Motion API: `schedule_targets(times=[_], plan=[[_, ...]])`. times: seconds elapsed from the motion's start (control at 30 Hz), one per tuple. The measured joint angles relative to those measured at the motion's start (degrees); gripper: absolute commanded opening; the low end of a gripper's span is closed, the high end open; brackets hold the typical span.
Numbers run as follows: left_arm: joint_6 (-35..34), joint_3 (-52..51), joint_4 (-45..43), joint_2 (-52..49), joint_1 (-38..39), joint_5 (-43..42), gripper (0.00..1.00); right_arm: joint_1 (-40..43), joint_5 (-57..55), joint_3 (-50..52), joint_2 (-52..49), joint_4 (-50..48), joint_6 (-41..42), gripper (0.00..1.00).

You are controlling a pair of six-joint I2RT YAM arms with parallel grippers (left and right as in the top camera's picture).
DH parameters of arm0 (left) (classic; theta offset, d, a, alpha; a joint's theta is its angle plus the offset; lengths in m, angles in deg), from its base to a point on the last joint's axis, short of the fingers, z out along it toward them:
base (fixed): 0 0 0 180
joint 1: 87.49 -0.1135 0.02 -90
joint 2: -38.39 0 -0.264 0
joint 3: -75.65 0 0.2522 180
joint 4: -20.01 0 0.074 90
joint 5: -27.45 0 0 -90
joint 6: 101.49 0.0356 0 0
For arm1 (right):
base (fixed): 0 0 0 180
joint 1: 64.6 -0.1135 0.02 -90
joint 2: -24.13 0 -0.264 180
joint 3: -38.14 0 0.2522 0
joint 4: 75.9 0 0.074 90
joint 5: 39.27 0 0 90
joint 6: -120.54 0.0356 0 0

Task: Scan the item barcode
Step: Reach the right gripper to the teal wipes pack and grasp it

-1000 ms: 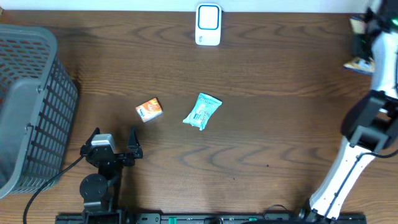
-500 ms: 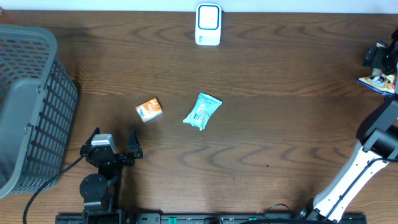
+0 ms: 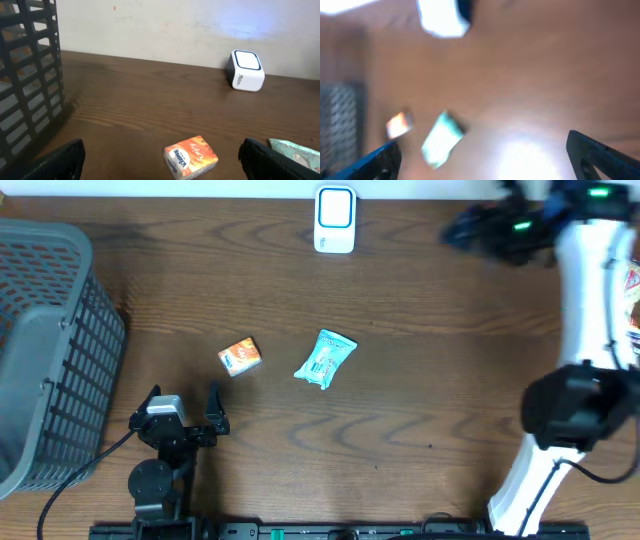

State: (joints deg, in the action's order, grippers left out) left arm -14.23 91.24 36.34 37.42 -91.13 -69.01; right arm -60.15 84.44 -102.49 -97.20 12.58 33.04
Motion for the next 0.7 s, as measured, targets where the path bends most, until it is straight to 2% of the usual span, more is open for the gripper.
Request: schedule_targets(times=[0.13,0.2,0.27,0.37,0.47,0.6,0.7], plan=[[0.02,0.00,0.00,0.00,0.00,-0.02,0.98,-10.10,1.84,6.40,-0.94,0.90,4.92,0.99],[0.00,0.00,0.00,0.00,0.00,0.00,0.98,-16.55,1.14,11.08,-1.33,-0.24,10.21,0.99],[0.00,0.00,0.00,0.00,0.00,0.00,0.98,-21.90,-2.16,15.02,-1.36,-2.16,17.40,0.99],[0.02,0.00,0.00,0.00,0.00,0.02,0.98,-27.50,-8.50,19.89,-1.40,-5.79,27.23,0.90],[0.00,0.00,0.00,0.02,0.00,-0.02,0.98,-33.29,-19.39,24.41,-1.64,-14.29,37.11,0.96],[0.02,0.00,0.00,0.00,0.00,0.00,0.98,-38.07,-29.90,24.50,-1.66,-17.03,41.33,0.99],[0.02,0.00,0.00,0.00,0.00,0.00,0.98,-40.68,-33.14,24.50,-2.14,-18.73,42.62,0.99]])
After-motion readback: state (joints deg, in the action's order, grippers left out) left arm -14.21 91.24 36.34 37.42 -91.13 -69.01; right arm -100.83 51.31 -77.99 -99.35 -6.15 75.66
